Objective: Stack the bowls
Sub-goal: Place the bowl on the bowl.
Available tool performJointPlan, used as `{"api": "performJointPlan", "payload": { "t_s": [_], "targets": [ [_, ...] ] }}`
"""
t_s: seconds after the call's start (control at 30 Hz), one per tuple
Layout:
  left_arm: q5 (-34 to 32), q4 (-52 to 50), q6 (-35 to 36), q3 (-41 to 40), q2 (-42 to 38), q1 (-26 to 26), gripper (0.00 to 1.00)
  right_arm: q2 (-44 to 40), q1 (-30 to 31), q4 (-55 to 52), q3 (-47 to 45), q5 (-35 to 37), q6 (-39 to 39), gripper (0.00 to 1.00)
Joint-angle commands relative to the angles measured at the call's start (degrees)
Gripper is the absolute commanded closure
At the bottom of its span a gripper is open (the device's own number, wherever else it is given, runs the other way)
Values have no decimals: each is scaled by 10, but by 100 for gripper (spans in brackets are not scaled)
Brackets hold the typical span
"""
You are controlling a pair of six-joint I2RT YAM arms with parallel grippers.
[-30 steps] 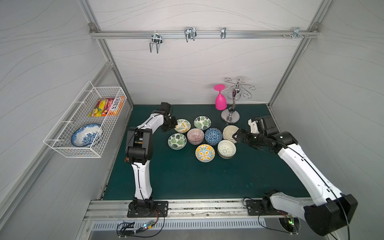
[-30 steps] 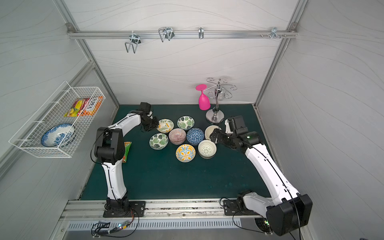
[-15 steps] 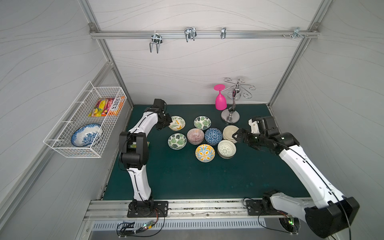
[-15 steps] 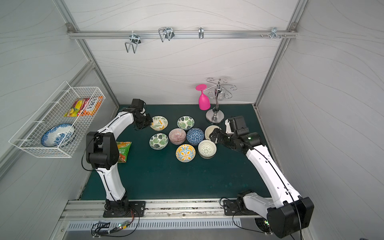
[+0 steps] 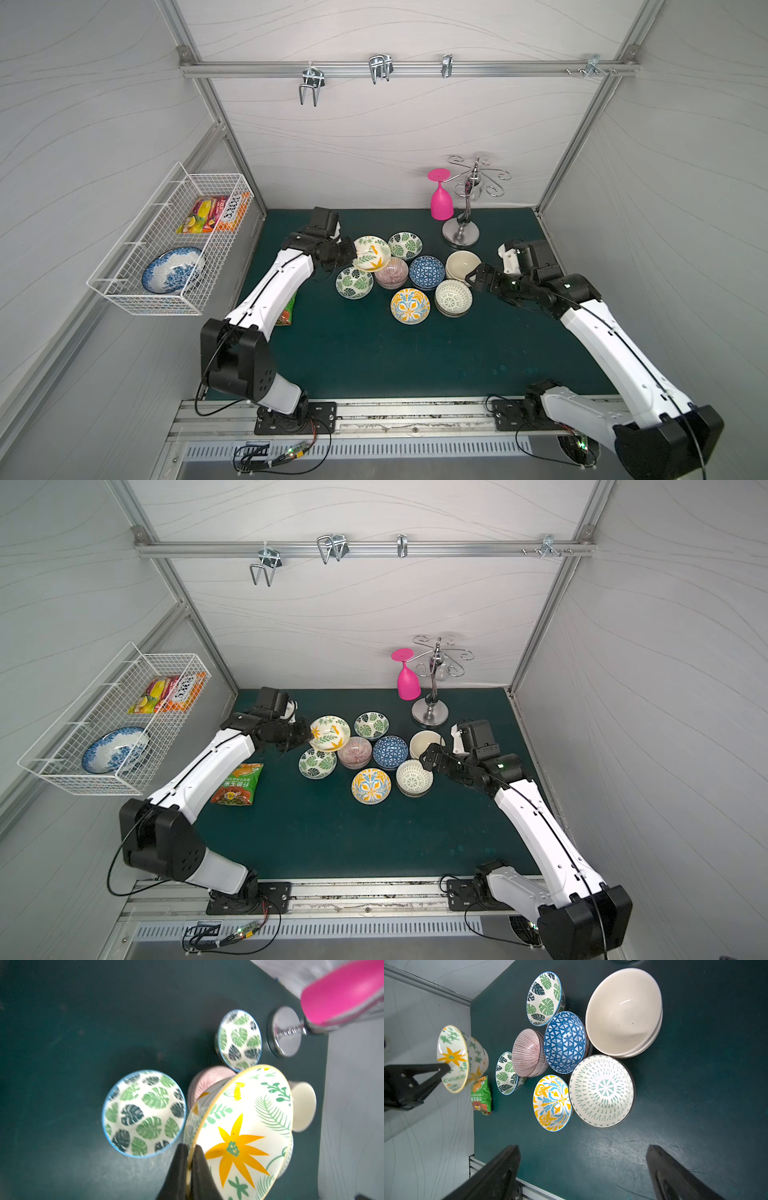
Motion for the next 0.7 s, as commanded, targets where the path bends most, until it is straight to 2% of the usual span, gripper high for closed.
{"api": "performJointPlan", "payload": {
  "t_s": [0.0,0.17,0.37,0.67],
  "targets": [
    [2,30,-41,-46,-53,-49,100,-16,-2,14,-15,-8,3,1],
    [-18,79,-97,-127,-109,-118,100,-28,-2,18,-34,-17,5,1],
    [-28,136,-121,-172,-96,-168,100,-51,-2,12,-46,-16,2,1],
    [-40,209,-147,-203,-59,-196,100,-74,-3,4,-59,-10,-3,1]
  ]
}}
